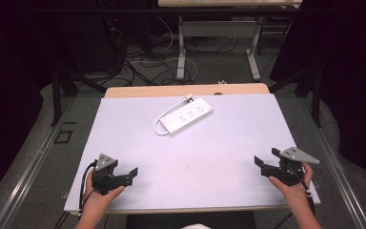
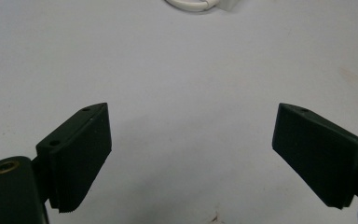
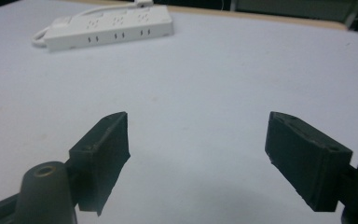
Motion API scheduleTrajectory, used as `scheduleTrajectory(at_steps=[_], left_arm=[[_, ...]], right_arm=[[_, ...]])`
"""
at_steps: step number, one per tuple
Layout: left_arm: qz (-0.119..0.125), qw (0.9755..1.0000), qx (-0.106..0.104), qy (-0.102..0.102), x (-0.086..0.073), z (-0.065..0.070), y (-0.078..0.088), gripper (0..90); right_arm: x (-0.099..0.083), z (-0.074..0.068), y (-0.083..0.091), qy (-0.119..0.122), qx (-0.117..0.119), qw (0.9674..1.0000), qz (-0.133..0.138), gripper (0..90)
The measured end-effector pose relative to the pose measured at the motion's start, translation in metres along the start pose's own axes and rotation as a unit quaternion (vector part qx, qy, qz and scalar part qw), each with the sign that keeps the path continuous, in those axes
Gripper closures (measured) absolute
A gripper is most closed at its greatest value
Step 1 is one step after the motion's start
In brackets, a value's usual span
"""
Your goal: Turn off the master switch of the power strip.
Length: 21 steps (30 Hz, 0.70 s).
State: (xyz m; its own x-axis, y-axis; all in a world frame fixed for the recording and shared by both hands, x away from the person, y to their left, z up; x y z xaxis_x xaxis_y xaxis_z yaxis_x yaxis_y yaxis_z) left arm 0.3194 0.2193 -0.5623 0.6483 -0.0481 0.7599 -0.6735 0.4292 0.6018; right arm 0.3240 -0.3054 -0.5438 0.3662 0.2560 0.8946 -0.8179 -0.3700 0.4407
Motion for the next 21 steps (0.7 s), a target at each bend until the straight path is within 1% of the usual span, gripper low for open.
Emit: scheduleTrajectory(at_steps=[1, 3, 4, 6, 7, 8, 9, 10, 11, 12, 13, 14, 15, 16, 17, 18, 19, 20, 21], left_arm=[[-0.002, 1.0000, -0.002, -0.002, 0.001, -0.001, 0.000, 12.7], [0.000, 1.0000, -0.002, -0.002, 0.001, -0.001, 0.000, 13.9], [0.000, 1.0000, -0.001, -0.005, 0.002, -0.001, 0.000, 14.1], [0.003, 1.0000, -0.003, -0.005, 0.002, 0.000, 0.000, 14.6], [0.002, 1.0000, -0.004, -0.006, 0.002, 0.000, 0.001, 15.5], [0.003, 1.0000, -0.004, -0.005, 0.002, 0.000, 0.001, 15.5], [0.005, 1.0000, -0.002, -0.004, 0.003, 0.001, 0.001, 15.7], [0.005, 1.0000, -0.002, -0.004, 0.003, 0.001, 0.001, 15.8], [0.008, 1.0000, -0.003, -0.002, 0.004, 0.001, 0.000, 15.8], [0.006, 1.0000, -0.004, 0.001, 0.004, 0.002, 0.001, 16.0], [0.004, 1.0000, -0.003, 0.001, 0.005, 0.002, 0.001, 16.0], [0.004, 1.0000, -0.002, 0.000, 0.006, 0.002, 0.001, 16.0], [0.006, 1.0000, -0.001, 0.000, 0.007, 0.002, 0.001, 16.0], [0.000, 1.0000, -0.004, 0.001, 0.010, 0.002, 0.001, 16.0], [0.000, 1.0000, -0.004, 0.001, 0.010, 0.002, 0.001, 16.0], [0.001, 1.0000, -0.004, 0.004, 0.012, 0.002, 0.001, 16.0], [0.001, 1.0000, -0.004, 0.007, 0.014, 0.002, 0.001, 16.5], [0.001, 1.0000, -0.005, 0.007, 0.017, 0.002, 0.002, 16.6], [0.003, 1.0000, -0.005, 0.007, 0.019, 0.002, 0.002, 17.0]], right_arm=[[-0.003, -0.002, -0.003, 0.000, -0.001, 1.0000, -0.005, 21.1], [-0.009, -0.003, -0.008, -0.001, 0.005, 0.9998, -0.018, 20.9], [-0.011, -0.003, -0.009, -0.006, 0.007, 0.9998, -0.017, 20.9], [-0.012, -0.002, -0.010, -0.004, 0.006, 0.9998, -0.016, 20.9], [-0.014, 0.000, -0.010, -0.002, -0.003, 0.9998, -0.019, 20.7], [-0.014, 0.000, -0.010, -0.002, -0.003, 0.9998, -0.019, 20.7], [-0.016, 0.002, -0.010, -0.002, -0.007, 0.9997, -0.022, 20.7], [-0.017, 0.002, -0.009, -0.005, -0.002, 0.9996, -0.029, 20.7], [-0.017, 0.002, -0.009, -0.005, -0.002, 0.9996, -0.029, 20.7], [-0.017, 0.003, -0.010, -0.007, -0.004, 0.9998, -0.019, 20.7], [-0.018, 0.003, -0.007, -0.008, 0.000, 0.9995, -0.032, 20.7], [-0.018, 0.004, -0.007, -0.010, 0.004, 0.9997, -0.023, 20.7], [-0.018, 0.004, -0.007, -0.012, 0.005, 0.9997, -0.023, 20.7], [-0.018, 0.004, -0.007, -0.015, 0.005, 0.9996, -0.023, 20.7], [-0.018, 0.004, -0.007, -0.015, 0.005, 0.9996, -0.023, 20.7], [-0.018, 0.005, -0.006, -0.013, 0.003, 0.9995, -0.029, 20.7], [-0.018, 0.005, -0.006, -0.009, 0.002, 0.9997, -0.022, 20.7], [-0.018, 0.006, -0.006, -0.006, 0.001, 0.9996, -0.026, 20.7], [-0.017, 0.006, -0.006, -0.003, 0.003, 0.9997, -0.024, 20.6]])
Point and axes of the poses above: each handheld gripper's, and its own axes: y roughly backward along the jaws, x roughly out of its top, z roughly to its right, the point moved 3 cm from there along -y, roughly forward along the jaws, and after that the axes turned 8 degrees about y, right-handed, at the moved point
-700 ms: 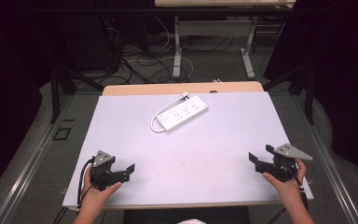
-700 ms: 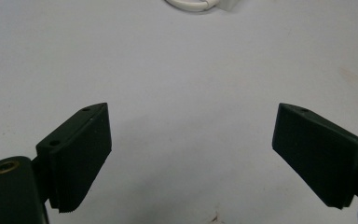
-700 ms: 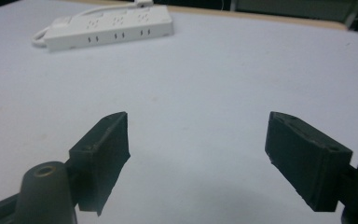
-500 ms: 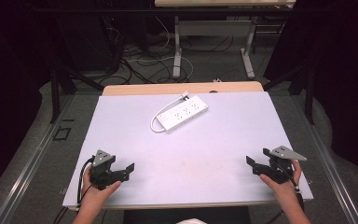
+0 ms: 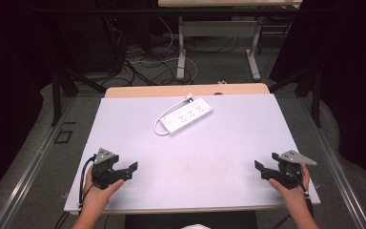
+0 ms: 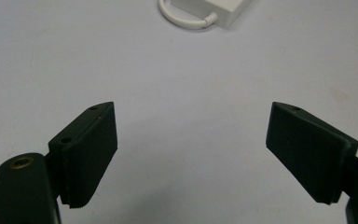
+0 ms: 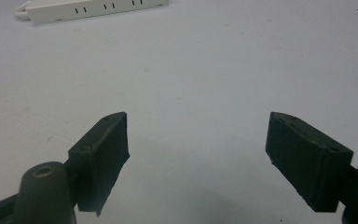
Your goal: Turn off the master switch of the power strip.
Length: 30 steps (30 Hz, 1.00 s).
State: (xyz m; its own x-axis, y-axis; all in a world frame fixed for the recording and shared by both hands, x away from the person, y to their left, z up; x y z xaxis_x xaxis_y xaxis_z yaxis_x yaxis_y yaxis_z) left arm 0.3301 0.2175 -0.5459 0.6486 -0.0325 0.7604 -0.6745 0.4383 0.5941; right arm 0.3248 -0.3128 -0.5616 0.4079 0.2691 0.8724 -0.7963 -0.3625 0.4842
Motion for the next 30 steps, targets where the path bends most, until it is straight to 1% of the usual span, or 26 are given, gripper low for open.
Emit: scheduleTrajectory(at_steps=[1, 2, 3, 4, 5, 6, 7, 8, 9, 10, 11, 12, 13, 14, 16, 18, 19, 20, 22, 23, 24, 26, 28, 30], left_arm=[[0.000, 1.0000, -0.001, 0.004, 0.003, 0.000, 0.001, 17.7], [0.003, 1.0000, -0.002, 0.007, 0.007, 0.001, 0.000, 18.6], [-0.001, 1.0000, -0.002, 0.004, 0.011, 0.001, 0.001, 19.4], [0.000, 1.0000, -0.004, 0.008, 0.014, 0.002, 0.000, 19.8], [0.002, 1.0000, -0.004, 0.005, 0.017, 0.003, 0.000, 20.5], [0.005, 1.0000, -0.004, 0.005, 0.021, 0.004, -0.001, 20.9], [0.005, 1.0000, -0.005, 0.004, 0.025, 0.005, -0.001, 21.0], [0.004, 1.0000, -0.004, 0.003, 0.029, 0.007, -0.002, 21.3], [0.005, 1.0000, -0.004, 0.002, 0.032, 0.008, -0.003, 21.7], [0.009, 0.9999, -0.005, 0.000, 0.036, 0.010, -0.004, 22.2], [0.003, 1.0000, -0.008, -0.002, 0.040, 0.011, -0.004, 22.7], [0.006, 0.9999, -0.008, -0.004, 0.044, 0.013, -0.005, 22.7], [0.005, 0.9999, -0.007, -0.008, 0.047, 0.014, -0.006, 23.5], [0.006, 0.9999, -0.008, -0.011, 0.051, 0.016, -0.007, 24.4], [0.001, 0.9997, -0.006, -0.022, 0.057, 0.019, -0.008, 26.5], [0.006, 0.9996, -0.005, -0.027, 0.063, 0.024, -0.010, 27.1], [0.001, 0.9994, -0.005, -0.033, 0.066, 0.025, -0.010, 28.1], [0.003, 0.9994, -0.004, -0.034, 0.069, 0.027, -0.011, 29.1], [-0.001, 0.9991, -0.006, -0.041, 0.074, 0.029, -0.012, 29.6], [0.002, 0.9991, -0.006, -0.042, 0.076, 0.031, -0.013, 30.1], [0.002, 0.9989, -0.006, -0.047, 0.078, 0.032, -0.014, 30.4], [0.004, 0.9987, -0.008, -0.051, 0.083, 0.036, -0.015, 30.8], [0.003, 0.9982, -0.009, -0.060, 0.087, 0.039, -0.017, 31.3], [0.004, 0.9980, -0.011, -0.062, 0.091, 0.042, -0.018, 32.0]], right_arm=[[0.000, -0.001, 0.000, -0.003, 0.000, 1.0000, 0.005, 20.6], [0.000, -0.001, 0.000, -0.001, -0.002, 1.0000, 0.003, 20.6], [0.000, -0.001, 0.000, -0.001, 0.000, 1.0000, 0.006, 20.6], [0.000, -0.001, 0.000, -0.001, 0.002, 1.0000, 0.006, 20.7], [0.000, -0.001, -0.001, 0.006, 0.000, 0.9999, 0.009, 20.7], [0.000, -0.002, 0.000, 0.001, -0.004, 1.0000, 0.006, 20.7], [0.000, -0.003, 0.000, 0.004, -0.002, 1.0000, 0.007, 20.8], [0.000, -0.003, 0.001, 0.008, 0.001, 1.0000, 0.002, 20.8], [0.001, -0.003, 0.000, 0.011, 0.003, 0.9999, 0.008, 20.8], [0.001, -0.004, 0.000, 0.009, 0.003, 0.9999, 0.005, 20.9], [0.001, -0.004, 0.000, 0.012, 0.004, 0.9999, 0.005, 20.9], [0.001, -0.004, 0.000, 0.012, 0.004, 0.9999, 0.005, 20.9], [0.001, -0.005, -0.001, 0.011, 0.000, 0.9999, 0.008, 20.9], [0.001, -0.004, 0.000, 0.017, 0.004, 0.9998, 0.008, 20.9], [0.001, -0.005, 0.000, 0.012, 0.003, 0.9999, 0.007, 20.9], [0.001, -0.005, 0.000, 0.013, 0.003, 0.9999, 0.007, 20.9], [0.001, -0.005, 0.000, 0.013, 0.003, 0.9999, 0.007, 20.9], [0.001, -0.006, -0.001, 0.009, 0.001, 0.9999, 0.011, 20.9], [0.001, -0.005, 0.000, 0.013, 0.004, 0.9999, 0.008, 20.9], [0.001, -0.005, -0.001, 0.014, -0.001, 0.9998, 0.011, 20.9], [0.001, -0.005, -0.001, 0.014, -0.001, 0.9998, 0.011, 20.9], [0.001, -0.005, 0.000, 0.013, 0.001, 0.9999, 0.009, 20.9], [0.000, -0.004, 0.000, 0.012, -0.002, 0.9999, 0.003, 20.9], [0.000, -0.005, 0.000, 0.009, -0.003, 0.9999, 0.005, 20.9]])
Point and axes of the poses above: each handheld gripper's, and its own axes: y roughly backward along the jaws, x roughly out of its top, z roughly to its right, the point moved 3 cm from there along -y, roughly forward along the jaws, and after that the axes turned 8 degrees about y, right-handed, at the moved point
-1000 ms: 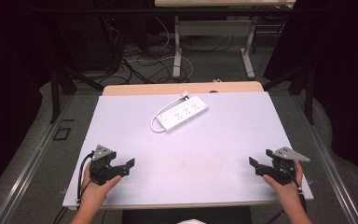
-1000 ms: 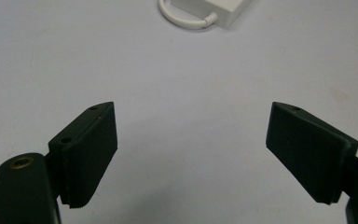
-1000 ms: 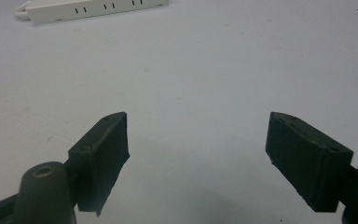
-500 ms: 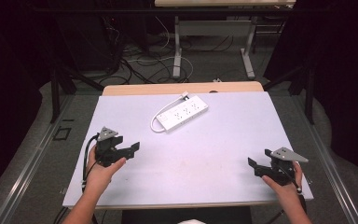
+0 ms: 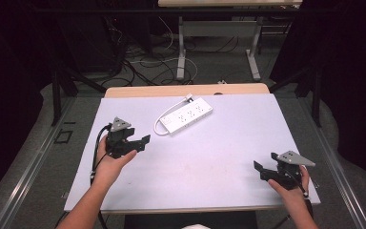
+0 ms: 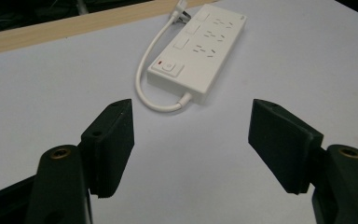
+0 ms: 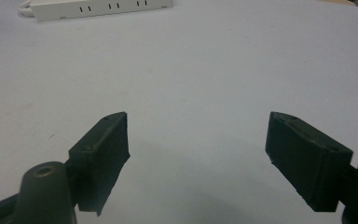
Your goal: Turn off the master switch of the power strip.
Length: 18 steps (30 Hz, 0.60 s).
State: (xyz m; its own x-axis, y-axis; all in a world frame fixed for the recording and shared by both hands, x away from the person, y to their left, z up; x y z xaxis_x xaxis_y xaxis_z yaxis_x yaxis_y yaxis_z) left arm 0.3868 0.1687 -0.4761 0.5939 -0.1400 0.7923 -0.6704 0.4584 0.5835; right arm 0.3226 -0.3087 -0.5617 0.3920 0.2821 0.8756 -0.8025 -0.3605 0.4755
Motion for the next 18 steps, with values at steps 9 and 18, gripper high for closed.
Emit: scheduleTrajectory(at_steps=[9, 18], left_arm=[[0.006, 1.0000, -0.004, 0.003, 0.019, 0.007, -0.008, 31.9], [-0.001, 0.9996, -0.008, 0.026, 0.039, 0.011, -0.018, 35.5]], right_arm=[[0.000, 0.001, 0.000, 0.003, -0.001, 1.0000, 0.006, 20.9], [-0.001, 0.000, 0.000, 0.000, -0.001, 1.0000, -0.004, 20.9]])
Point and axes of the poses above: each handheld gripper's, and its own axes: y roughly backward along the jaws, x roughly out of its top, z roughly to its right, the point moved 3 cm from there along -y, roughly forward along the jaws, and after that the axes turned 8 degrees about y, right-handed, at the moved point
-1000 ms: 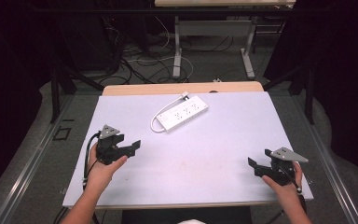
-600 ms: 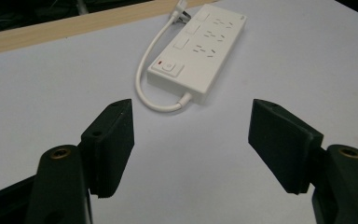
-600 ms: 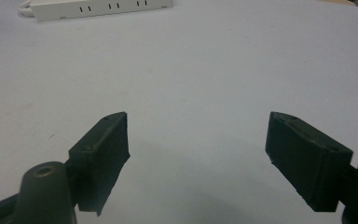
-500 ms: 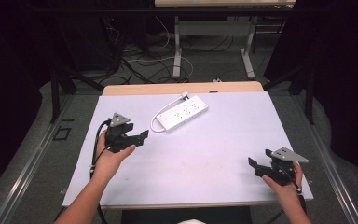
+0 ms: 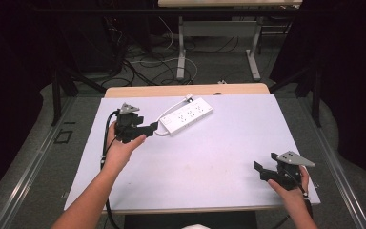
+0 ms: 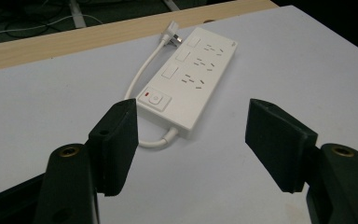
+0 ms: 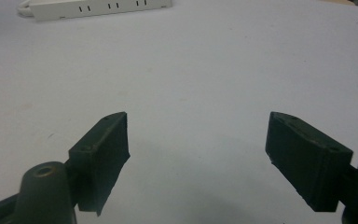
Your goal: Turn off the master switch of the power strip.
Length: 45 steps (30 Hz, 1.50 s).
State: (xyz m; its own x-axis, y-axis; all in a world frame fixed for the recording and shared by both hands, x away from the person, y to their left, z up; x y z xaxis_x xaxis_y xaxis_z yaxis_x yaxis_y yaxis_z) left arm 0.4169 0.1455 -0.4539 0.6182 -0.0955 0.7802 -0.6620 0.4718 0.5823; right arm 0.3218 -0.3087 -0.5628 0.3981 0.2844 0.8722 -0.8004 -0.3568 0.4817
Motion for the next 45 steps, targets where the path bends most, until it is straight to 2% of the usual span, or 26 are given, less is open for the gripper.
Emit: scheduleTrajectory(at_steps=[2, 3, 8, 10, 14, 17, 20, 28, 29, 31, 39, 41, 45], left_arm=[[-0.006, 1.0000, -0.004, 0.005, 0.004, 0.001, -0.001, 36.0], [0.002, 0.9999, -0.004, 0.010, 0.007, 0.001, -0.003, 36.4], [0.000, 0.9999, 0.002, 0.014, 0.016, 0.002, -0.010, 38.0], [0.001, 0.9997, 0.001, 0.023, 0.017, 0.002, -0.015, 38.8], [-0.013, 0.9997, 0.010, 0.021, 0.020, -0.001, -0.023, 41.9], [-0.015, 0.9995, 0.006, 0.025, 0.022, -0.001, -0.028, 45.5], [-0.016, 0.9996, 0.006, 0.023, 0.025, -0.001, -0.032, 49.5], [-0.025, 0.9995, 0.001, 0.019, 0.032, 0.003, -0.044, 54.3], [-0.027, 0.9994, 0.000, 0.021, 0.033, 0.004, -0.045, 55.0], [-0.028, 0.9993, -0.001, 0.023, 0.035, 0.004, -0.049, 59.3], [-0.046, 0.9984, 0.007, 0.033, 0.035, 0.002, -0.065, 66.3], [-0.049, 0.9982, 0.011, 0.033, 0.034, 0.001, -0.068, 68.5], [-0.058, 0.9973, 0.021, 0.040, 0.035, -0.003, -0.076, 71.3]], right_arm=[[0.000, 0.000, 0.000, 0.000, 0.000, 1.0000, -0.002, 20.8], [0.000, 0.000, 0.000, 0.001, 0.000, 1.0000, -0.002, 20.8], [0.000, 0.000, 0.000, 0.003, 0.002, 1.0000, -0.002, 20.8], [-0.001, 0.000, -0.001, 0.002, 0.002, 1.0000, 0.003, 20.8], [-0.001, 0.000, -0.002, -0.002, 0.001, 1.0000, 0.002, 20.8], [-0.002, 0.001, -0.002, 0.003, 0.002, 1.0000, -0.003, 20.8], [-0.002, 0.001, -0.003, 0.001, 0.002, 1.0000, 0.004, 20.7], [-0.002, 0.000, -0.004, 0.004, 0.007, 1.0000, 0.002, 20.7], [-0.002, -0.001, -0.004, -0.003, 0.009, 1.0000, 0.000, 20.7], [-0.002, -0.001, -0.004, -0.002, 0.005, 1.0000, 0.003, 20.7], [-0.002, -0.001, -0.006, 0.005, 0.007, 1.0000, -0.001, 20.6], [-0.002, -0.002, -0.006, 0.000, 0.012, 0.9999, -0.001, 20.6], [-0.002, -0.001, -0.007, 0.004, 0.008, 1.0000, 0.000, 20.6]])
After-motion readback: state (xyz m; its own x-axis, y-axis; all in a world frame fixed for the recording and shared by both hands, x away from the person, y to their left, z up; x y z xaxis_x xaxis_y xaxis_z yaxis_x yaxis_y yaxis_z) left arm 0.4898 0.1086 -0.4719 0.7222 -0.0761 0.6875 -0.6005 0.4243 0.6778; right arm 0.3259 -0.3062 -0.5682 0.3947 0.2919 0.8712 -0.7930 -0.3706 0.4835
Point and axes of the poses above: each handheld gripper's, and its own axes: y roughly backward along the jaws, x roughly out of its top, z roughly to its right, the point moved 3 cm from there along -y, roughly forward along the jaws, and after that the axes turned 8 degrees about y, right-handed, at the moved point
